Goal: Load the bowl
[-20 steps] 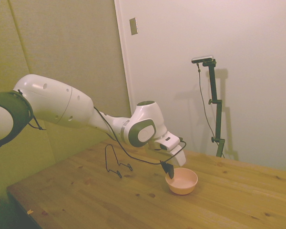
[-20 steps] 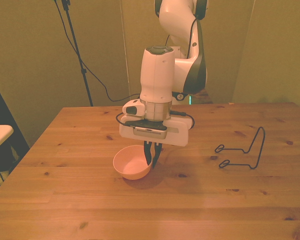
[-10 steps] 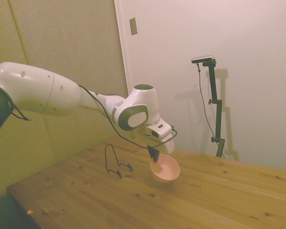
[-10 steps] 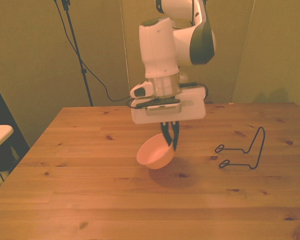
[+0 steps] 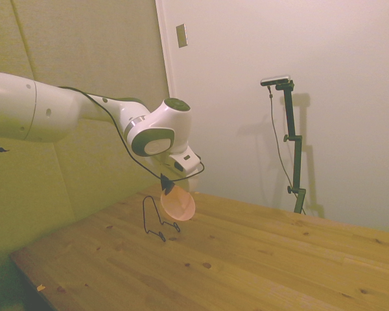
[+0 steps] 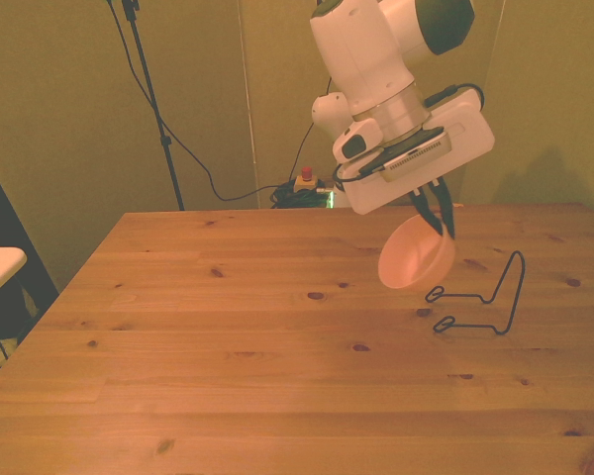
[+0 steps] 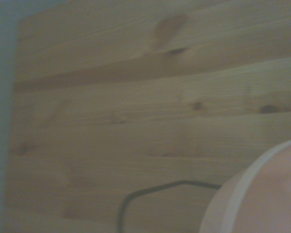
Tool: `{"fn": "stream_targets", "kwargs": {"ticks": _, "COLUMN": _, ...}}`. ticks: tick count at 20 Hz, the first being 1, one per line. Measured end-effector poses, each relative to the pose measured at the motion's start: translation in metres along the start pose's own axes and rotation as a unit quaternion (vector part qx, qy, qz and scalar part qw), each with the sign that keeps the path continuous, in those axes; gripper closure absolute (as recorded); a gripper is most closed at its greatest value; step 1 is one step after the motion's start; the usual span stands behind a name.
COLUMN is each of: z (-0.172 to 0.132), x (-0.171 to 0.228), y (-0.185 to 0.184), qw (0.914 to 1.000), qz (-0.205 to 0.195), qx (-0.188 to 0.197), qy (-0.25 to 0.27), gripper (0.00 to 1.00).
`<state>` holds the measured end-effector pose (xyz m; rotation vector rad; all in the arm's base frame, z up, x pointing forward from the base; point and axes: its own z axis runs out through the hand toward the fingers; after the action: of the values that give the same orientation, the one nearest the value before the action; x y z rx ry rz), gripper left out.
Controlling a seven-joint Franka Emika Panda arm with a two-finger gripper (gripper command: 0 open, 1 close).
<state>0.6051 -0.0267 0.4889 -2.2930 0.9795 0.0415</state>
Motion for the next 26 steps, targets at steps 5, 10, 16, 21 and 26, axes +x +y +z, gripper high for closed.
{"fn": "stream_targets", "kwargs": {"ticks": 5, "z": 0.017, "x": -0.009, "y": -0.005, "qw": 0.9921, "qz": -0.013, "qx": 0.088, "qy": -0.089, "gripper": 1.0}}
{"fn": "stream_targets", "kwargs": {"ticks": 10, "z": 0.029, "x": 0.001, "y": 0.02, "qw": 0.9892, "qz": -0.021, "qx": 0.106, "qy": -0.098, "gripper": 1.0}}
{"fn": "stream_targets", "kwargs": {"ticks": 16, "z": 0.043, "x": 0.006, "y": 0.039, "qw": 0.9848, "qz": -0.03, "qx": 0.133, "qy": -0.107, "gripper": 1.0}}
{"fn": "stream_targets", "kwargs": {"ticks": 21, "z": 0.051, "x": 0.009, "y": 0.041, "qw": 0.9816, "qz": -0.034, "qx": 0.152, "qy": -0.111, "gripper": 1.0}}
{"fn": "stream_targets", "kwargs": {"ticks": 26, "z": 0.063, "x": 0.014, "y": 0.044, "qw": 0.9801, "qz": -0.032, "qx": 0.161, "qy": -0.113, "gripper": 1.0}}
